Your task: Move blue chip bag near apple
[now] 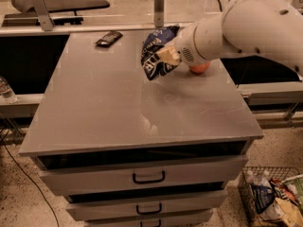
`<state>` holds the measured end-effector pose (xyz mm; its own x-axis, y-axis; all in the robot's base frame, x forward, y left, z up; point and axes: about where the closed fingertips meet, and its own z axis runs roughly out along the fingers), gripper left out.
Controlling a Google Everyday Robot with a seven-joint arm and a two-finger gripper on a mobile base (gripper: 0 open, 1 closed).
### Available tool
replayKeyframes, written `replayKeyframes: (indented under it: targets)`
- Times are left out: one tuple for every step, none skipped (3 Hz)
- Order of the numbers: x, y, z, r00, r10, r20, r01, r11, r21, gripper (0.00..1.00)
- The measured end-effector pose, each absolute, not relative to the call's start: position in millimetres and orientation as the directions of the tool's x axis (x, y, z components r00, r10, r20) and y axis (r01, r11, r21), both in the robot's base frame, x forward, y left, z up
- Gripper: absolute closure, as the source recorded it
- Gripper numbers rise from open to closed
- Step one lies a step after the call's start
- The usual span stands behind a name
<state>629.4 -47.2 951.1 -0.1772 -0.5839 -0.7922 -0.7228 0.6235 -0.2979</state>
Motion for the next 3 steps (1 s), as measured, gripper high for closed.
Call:
replayKeyframes:
  targets:
    - [609.9,-75.5,947.9,-0.226,-0.529,-0.818,-0.658,0.702,-0.273,1.0]
    - [575.9,-108.9,964.5,-0.245,-0.494,-0.834,-0.549,0.78,-0.301,1.0]
    - [550.5,-130.1,990.1,-0.231,-0.499,-0.835,-0.464,0.811,-0.356,1.0]
